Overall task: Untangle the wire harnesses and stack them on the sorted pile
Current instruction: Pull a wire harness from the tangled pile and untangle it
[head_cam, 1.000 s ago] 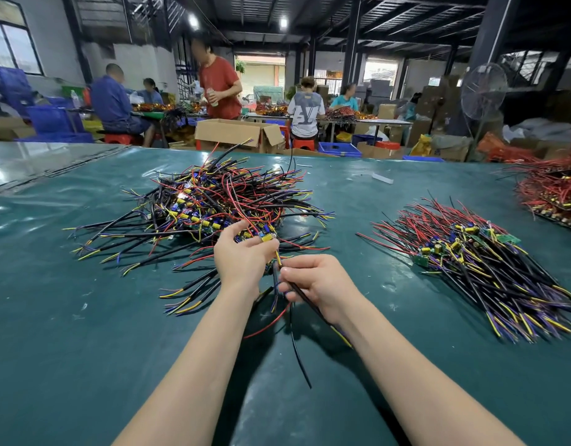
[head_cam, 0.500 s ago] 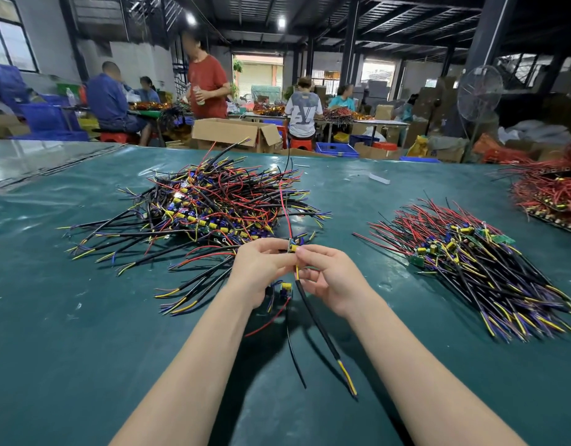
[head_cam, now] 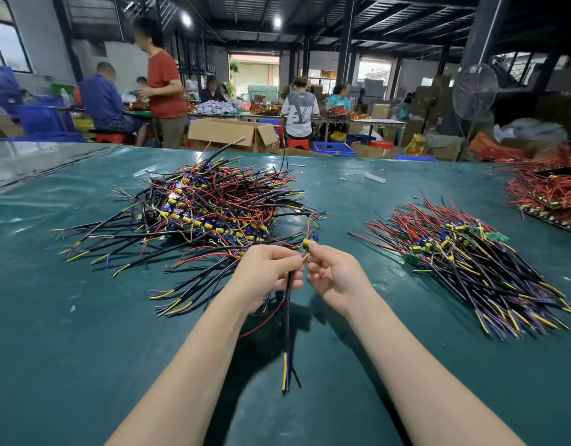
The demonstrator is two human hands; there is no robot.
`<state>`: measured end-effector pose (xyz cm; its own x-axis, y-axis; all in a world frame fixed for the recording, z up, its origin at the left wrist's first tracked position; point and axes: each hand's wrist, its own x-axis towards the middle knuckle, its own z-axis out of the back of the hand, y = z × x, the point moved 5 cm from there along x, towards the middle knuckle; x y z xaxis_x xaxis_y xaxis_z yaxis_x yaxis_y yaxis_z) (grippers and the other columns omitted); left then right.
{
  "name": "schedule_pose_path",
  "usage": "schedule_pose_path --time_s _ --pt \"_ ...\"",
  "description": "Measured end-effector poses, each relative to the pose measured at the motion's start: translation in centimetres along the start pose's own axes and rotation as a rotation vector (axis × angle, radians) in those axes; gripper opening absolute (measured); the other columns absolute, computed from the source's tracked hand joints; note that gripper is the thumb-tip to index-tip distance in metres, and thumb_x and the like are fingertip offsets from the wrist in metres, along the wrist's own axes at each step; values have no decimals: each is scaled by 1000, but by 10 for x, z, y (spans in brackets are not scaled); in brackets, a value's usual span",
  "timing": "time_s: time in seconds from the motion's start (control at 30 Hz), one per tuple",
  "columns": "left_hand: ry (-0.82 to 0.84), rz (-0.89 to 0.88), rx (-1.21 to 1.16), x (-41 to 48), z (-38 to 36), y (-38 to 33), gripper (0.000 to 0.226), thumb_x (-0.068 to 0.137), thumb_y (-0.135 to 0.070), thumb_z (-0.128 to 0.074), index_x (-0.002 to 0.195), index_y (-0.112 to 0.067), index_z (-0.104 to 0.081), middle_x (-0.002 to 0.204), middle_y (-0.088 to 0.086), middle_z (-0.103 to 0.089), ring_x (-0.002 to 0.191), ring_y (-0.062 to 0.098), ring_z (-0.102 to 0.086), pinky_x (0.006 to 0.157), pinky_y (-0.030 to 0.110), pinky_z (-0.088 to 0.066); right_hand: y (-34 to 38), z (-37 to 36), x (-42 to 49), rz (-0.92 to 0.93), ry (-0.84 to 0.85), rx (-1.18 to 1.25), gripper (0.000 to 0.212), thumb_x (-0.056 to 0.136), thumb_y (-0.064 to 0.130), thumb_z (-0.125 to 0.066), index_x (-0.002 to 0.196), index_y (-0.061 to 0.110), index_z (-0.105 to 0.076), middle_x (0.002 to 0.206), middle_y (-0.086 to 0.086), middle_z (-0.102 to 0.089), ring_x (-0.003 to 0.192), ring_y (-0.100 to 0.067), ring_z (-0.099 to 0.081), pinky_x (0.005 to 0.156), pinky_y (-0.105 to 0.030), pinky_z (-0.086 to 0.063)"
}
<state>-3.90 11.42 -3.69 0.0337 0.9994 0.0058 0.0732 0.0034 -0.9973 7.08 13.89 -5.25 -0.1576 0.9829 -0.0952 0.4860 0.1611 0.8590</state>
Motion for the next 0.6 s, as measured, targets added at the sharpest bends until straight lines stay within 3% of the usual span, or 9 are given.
schedule_pose_path --time_s 0.13,0.47,0.6 --pt "-19 -17 -27 -1 -1 0 30 93 0 -49 66 -7 -61 45 -6 -58 39 0 -53 42 13 -48 -3 0 -1 -31 87 72 18 90 -1 -50 74 4 -57 49 1 -60 39 -3 -53 40 -13 -45" --pt "52 -10 59 -2 -2 -4 28 94 -7 -50 68 -8 -61 46 -8 -55 36 -1 -41 32 10 -30 -10 -1 3 60 68 -52 20 88 9 -55 69 8 -57 40 6 -49 34 -3 -34 36 -12 -29" --pt "59 21 44 0 1 -2 27 95 -10 -49 73 -9 -65 53 -5 -50 38 1 -35 32 10 -26 -10 -2 2 64 100 -23 22 89 7 -54 68 6 -60 42 4 -49 35 -3 -35 37 -13 -31"
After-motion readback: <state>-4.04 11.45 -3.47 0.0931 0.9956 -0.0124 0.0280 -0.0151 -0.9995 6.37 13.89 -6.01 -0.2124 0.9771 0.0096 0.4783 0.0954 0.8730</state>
